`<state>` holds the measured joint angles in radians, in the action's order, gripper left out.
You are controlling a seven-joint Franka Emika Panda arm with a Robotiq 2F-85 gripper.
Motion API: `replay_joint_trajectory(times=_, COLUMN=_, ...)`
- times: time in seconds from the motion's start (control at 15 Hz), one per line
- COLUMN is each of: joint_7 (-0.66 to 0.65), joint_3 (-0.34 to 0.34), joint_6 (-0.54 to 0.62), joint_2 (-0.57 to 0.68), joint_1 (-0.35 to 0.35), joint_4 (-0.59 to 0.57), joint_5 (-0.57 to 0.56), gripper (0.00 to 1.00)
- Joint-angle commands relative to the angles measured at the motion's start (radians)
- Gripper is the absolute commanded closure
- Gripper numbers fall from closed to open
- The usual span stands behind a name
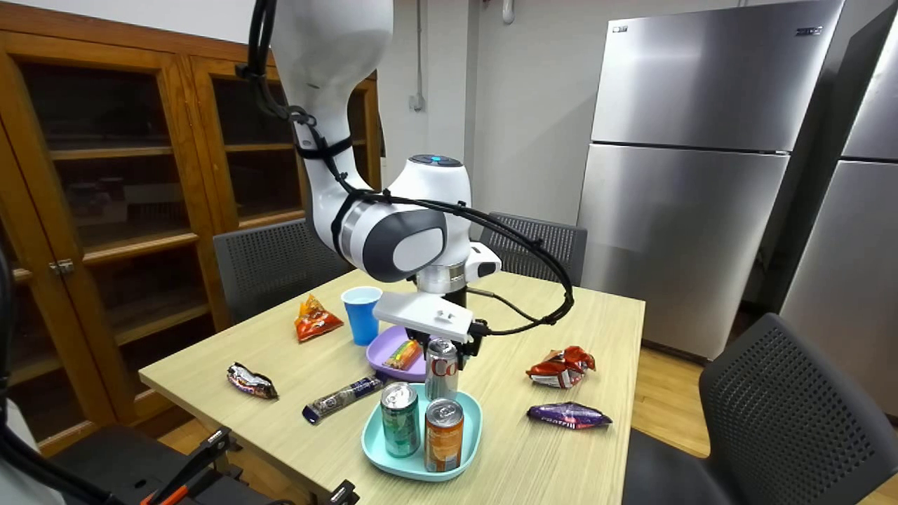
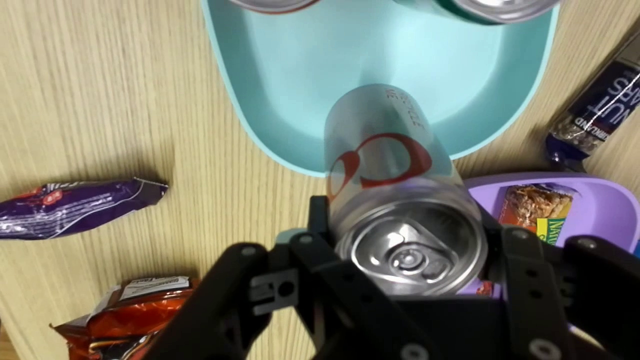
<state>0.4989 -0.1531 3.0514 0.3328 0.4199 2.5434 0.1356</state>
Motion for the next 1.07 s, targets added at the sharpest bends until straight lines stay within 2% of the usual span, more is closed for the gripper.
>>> replay_joint_trajectory(times=0.0, joint_7=-0.048, joint_3=0.023, joint_6=0.014, joint_2=-0.018, joint_1=-0.011, joint_4=0.024, joint_5=-0.05, gripper=0.62)
replay_joint_trajectory(times=0.27, joint_7=-0.08, joint_3=0.053, joint_6=-0.005, joint_2=0.005, joint_1=-0.031, joint_4=0.006, joint_5=-0.079, gripper=0.62)
replay_joint_trajectory(times=0.67, joint_7=-0.141, joint_3=0.083, joint_6=0.033, joint_2=0.053, joint_1=-0.07, joint_4=-0.01, joint_5=-0.102, gripper=0.62)
replay_joint_trajectory(times=1.0, joint_7=-0.166, joint_3=0.073, joint_6=0.073, joint_2=0.08, joint_1=-0.068, joint_4=-0.012, joint_5=-0.113, gripper=0.62)
